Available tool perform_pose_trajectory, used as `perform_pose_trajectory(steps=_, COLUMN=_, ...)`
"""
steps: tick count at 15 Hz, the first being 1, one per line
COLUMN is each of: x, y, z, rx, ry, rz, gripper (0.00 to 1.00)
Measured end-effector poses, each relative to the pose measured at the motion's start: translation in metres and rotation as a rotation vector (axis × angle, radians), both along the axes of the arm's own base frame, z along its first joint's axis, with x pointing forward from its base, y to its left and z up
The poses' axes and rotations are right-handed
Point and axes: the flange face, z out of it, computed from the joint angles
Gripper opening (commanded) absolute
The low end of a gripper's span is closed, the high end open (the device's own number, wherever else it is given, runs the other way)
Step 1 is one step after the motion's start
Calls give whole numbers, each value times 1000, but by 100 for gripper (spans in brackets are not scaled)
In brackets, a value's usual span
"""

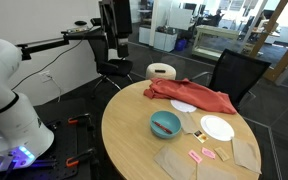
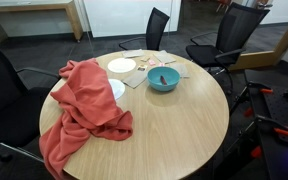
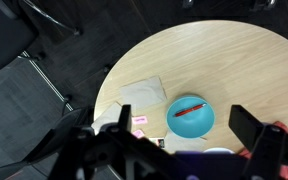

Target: Put the pen in the bowl on the table

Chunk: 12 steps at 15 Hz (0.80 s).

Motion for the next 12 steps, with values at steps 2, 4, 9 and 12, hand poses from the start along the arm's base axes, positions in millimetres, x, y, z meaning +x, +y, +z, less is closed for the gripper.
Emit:
perform_pose_trajectory(steps=2, x=8, y=4, z=-5, rx=22, ry=-3, rz=-32, gripper=100)
perform_pose_trajectory(steps=4, x=22, y=9, z=-15, rx=59, ry=-9, rz=-88, gripper=100)
perform_pose_trajectory(steps=9, x=72, y=19, z=-60, rx=165, ry=-10, rz=-268, gripper=100)
perform_pose_trajectory(steps=12, x=104, y=22, z=-97, rx=223, ry=3, rz=-349, gripper=100)
